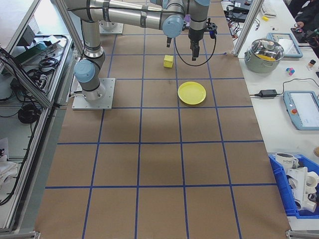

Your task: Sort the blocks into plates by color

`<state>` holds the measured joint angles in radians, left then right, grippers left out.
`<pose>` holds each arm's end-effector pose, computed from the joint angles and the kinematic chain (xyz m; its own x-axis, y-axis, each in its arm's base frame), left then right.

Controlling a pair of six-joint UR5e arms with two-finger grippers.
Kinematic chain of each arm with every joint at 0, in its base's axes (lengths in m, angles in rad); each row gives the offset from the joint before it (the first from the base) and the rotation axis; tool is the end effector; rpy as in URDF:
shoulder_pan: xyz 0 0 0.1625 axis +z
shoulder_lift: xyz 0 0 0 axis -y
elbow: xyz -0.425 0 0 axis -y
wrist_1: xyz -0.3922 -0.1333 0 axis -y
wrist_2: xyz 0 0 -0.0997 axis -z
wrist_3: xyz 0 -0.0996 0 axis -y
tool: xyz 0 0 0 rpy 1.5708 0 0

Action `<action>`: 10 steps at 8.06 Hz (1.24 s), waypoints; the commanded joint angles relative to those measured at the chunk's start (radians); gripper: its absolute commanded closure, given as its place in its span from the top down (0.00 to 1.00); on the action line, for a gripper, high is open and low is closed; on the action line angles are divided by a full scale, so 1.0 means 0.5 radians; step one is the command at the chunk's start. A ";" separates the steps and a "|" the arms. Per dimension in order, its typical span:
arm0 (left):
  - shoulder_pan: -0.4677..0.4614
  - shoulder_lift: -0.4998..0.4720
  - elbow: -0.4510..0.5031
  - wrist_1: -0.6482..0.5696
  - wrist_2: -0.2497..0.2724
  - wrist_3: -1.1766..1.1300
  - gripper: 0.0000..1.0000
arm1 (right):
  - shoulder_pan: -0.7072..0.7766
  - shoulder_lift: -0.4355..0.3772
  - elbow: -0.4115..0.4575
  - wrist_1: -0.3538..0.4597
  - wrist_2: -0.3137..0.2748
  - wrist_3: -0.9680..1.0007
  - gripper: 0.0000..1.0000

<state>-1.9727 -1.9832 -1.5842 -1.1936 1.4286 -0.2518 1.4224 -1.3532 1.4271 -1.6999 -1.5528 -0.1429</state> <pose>-0.3791 -0.5151 0.2865 -0.9823 0.1399 0.1250 0.1507 0.9851 0.0823 0.0467 -0.6014 0.4546 -0.9999 0.0047 -0.0099 0.0053 0.9984 -0.0572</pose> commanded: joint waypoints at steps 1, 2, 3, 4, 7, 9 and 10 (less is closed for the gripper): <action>0.180 0.143 0.228 -0.492 0.246 0.062 1.00 | 0.146 -0.012 0.106 0.013 0.087 0.291 1.00; 0.220 0.174 0.305 -0.570 0.409 0.089 1.00 | 0.268 -0.021 0.185 -0.005 0.087 0.489 1.00; 0.242 0.217 0.321 -0.625 0.434 0.089 1.00 | 0.360 -0.018 0.238 -0.018 0.084 0.649 1.00; 0.276 0.266 0.321 -0.635 0.438 0.089 1.00 | 0.419 -0.018 0.257 -0.018 0.084 0.690 1.00; 0.359 0.374 0.321 -0.742 0.511 0.089 1.00 | 0.667 0.104 0.348 -0.155 0.074 0.816 1.00; 0.411 0.423 0.324 -0.739 0.645 0.260 1.00 | 0.726 0.245 0.404 -0.296 0.083 0.826 1.00; 0.517 0.472 0.324 -0.745 0.637 0.292 1.00 | 0.726 0.301 0.410 -0.300 0.059 0.771 1.00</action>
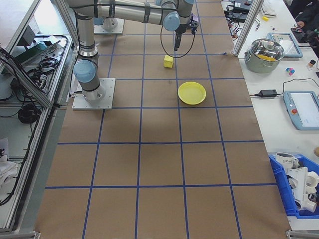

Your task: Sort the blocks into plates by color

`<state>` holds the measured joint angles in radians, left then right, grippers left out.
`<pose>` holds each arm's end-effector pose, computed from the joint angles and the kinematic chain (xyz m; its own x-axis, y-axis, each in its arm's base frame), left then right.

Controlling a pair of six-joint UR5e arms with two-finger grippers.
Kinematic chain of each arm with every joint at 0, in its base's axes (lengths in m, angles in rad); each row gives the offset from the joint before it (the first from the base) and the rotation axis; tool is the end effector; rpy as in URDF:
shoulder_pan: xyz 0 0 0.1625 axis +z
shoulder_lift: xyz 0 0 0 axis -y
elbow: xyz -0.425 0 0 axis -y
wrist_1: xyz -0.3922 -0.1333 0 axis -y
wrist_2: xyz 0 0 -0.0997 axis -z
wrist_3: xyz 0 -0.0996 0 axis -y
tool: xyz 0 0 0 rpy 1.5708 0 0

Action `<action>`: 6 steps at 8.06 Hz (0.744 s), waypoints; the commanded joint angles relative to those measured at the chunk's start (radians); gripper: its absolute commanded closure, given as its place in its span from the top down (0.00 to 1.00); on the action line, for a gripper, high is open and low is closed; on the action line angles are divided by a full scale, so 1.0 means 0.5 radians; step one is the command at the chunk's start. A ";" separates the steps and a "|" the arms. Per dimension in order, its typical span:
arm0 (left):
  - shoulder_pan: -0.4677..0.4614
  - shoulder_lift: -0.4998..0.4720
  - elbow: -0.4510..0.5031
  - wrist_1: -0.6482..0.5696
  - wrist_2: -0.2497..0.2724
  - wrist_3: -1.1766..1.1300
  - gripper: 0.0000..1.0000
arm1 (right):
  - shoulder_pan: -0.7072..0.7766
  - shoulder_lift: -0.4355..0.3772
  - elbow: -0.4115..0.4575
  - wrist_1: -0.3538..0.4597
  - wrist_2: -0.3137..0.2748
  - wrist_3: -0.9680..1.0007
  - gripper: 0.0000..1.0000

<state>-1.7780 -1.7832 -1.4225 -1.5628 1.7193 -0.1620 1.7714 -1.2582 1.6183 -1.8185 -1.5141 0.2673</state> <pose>-0.2343 -0.5383 0.4489 -0.9866 0.0512 -0.1548 0.0469 0.9984 0.0315 0.2529 -0.5462 0.3187 -0.9971 0.0713 -0.0247 0.0678 0.9901 0.1230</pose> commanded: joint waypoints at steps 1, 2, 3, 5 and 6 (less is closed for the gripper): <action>0.193 0.108 -0.002 -0.058 0.053 0.112 1.00 | 0.028 0.157 0.034 -0.066 -0.018 -0.083 1.00; 0.203 0.148 -0.002 -0.065 0.016 0.112 1.00 | 0.028 0.206 0.034 -0.063 -0.015 -0.084 1.00; 0.209 0.179 -0.002 -0.065 -0.103 0.112 1.00 | 0.028 0.240 0.058 -0.066 -0.015 -0.084 1.00; 0.212 0.234 0.001 -0.065 -0.119 0.112 1.00 | 0.028 0.295 0.098 -0.072 0.000 -0.093 1.00; 0.224 0.289 -0.005 -0.065 -0.119 0.112 1.00 | 0.028 0.332 0.098 -0.078 0.009 -0.090 1.00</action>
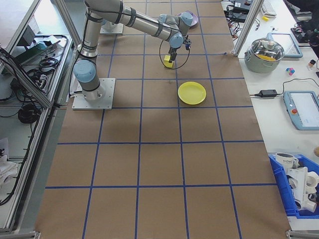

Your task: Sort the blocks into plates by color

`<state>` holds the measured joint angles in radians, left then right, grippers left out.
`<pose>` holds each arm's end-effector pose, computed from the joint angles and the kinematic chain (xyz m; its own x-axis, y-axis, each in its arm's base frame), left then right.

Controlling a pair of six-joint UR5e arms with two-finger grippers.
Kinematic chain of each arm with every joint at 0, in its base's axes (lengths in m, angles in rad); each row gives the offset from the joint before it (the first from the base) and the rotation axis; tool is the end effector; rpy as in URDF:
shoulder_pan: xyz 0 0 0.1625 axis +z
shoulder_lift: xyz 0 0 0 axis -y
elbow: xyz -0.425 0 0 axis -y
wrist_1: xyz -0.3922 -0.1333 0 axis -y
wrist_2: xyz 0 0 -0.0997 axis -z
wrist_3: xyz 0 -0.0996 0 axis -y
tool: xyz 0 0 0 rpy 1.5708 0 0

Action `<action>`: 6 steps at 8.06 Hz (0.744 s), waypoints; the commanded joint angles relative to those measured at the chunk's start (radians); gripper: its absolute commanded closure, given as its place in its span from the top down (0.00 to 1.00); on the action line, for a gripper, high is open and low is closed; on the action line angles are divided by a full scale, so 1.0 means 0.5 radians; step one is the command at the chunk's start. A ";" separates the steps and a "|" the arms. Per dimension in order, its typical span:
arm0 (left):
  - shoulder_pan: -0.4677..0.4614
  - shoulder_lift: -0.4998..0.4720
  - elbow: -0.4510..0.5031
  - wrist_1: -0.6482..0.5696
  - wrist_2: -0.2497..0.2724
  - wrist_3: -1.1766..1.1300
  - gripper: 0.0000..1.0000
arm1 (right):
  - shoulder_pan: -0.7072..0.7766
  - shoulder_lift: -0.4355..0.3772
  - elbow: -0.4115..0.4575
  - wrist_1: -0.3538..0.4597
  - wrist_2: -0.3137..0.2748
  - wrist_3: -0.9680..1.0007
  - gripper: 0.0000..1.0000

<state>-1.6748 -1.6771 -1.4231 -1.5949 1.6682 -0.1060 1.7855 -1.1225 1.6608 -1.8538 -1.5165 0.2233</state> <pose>-0.1788 -0.5226 0.5039 -0.9955 -0.0041 -0.0949 -0.0015 0.9996 -0.0275 0.2617 -0.5491 0.2230 -0.9999 0.0149 0.0047 0.0157 0.9660 0.2579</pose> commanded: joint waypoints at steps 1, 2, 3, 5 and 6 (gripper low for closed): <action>0.018 0.093 -0.019 -0.001 -0.014 0.000 1.00 | 0.000 0.082 0.013 -0.014 0.014 -0.002 1.00; 0.006 0.099 0.002 -0.004 -0.005 0.003 1.00 | 0.000 0.094 0.013 -0.014 0.011 -0.005 1.00; 0.012 0.105 -0.001 -0.004 -0.014 0.003 1.00 | 0.000 0.094 0.013 -0.026 0.020 0.001 0.79; 0.012 0.081 -0.022 0.008 -0.017 0.003 1.00 | 0.000 0.091 0.010 -0.029 0.023 0.023 0.00; 0.012 0.099 -0.019 0.005 -0.011 0.006 1.00 | -0.003 0.073 0.010 -0.032 0.023 0.026 0.00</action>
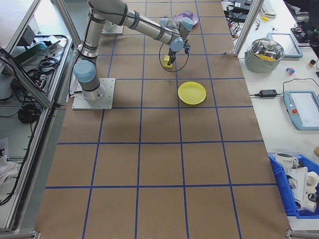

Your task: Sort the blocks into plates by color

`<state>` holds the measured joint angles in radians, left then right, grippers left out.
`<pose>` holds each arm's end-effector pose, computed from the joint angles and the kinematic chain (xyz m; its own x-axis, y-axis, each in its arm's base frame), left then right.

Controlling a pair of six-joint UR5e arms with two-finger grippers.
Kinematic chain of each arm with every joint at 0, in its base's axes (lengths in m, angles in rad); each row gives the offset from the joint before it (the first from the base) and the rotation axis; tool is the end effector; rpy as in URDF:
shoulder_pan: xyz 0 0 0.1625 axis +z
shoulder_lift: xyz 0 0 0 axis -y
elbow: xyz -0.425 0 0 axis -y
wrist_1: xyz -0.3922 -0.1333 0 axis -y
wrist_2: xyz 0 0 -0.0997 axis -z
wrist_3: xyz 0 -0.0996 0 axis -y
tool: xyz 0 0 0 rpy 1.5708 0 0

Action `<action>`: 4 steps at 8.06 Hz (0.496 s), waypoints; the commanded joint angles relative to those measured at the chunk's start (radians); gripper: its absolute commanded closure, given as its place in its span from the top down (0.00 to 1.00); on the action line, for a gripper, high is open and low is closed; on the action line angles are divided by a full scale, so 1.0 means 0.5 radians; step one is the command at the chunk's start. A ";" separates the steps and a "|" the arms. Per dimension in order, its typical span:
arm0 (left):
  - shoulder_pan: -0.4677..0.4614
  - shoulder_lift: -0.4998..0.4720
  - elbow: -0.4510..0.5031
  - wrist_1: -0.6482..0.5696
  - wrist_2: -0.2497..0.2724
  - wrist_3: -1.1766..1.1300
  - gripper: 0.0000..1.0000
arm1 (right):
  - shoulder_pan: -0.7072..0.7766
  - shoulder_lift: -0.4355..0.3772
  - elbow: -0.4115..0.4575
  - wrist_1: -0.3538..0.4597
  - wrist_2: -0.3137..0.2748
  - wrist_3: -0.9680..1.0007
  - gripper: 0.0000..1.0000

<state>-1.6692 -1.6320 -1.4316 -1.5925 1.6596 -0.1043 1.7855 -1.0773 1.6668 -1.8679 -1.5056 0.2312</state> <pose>-0.1752 -0.5074 0.5238 -0.9966 -0.0111 -0.0822 -0.0057 0.9979 -0.0652 0.2632 -0.5507 0.1948 -0.9997 0.0253 0.0053 0.0257 0.9552 0.2949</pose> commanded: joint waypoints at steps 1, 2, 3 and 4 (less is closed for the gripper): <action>0.000 0.018 -0.008 -0.003 0.010 0.003 1.00 | -0.021 -0.078 -0.041 -0.007 -0.004 -0.002 0.00; 0.000 0.021 -0.002 -0.003 0.010 0.003 1.00 | -0.070 -0.179 -0.078 -0.004 -0.011 -0.005 0.00; 0.000 0.027 -0.002 0.000 0.013 0.000 1.00 | -0.162 -0.262 -0.100 -0.007 -0.038 -0.027 0.00; 0.000 0.030 -0.005 0.000 0.016 -0.003 1.00 | -0.278 -0.299 -0.140 -0.004 -0.066 -0.115 0.00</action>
<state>-1.6690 -1.6208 -1.4334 -1.5930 1.6649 -0.1036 1.7324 -1.1730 1.6275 -1.8707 -1.5172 0.2221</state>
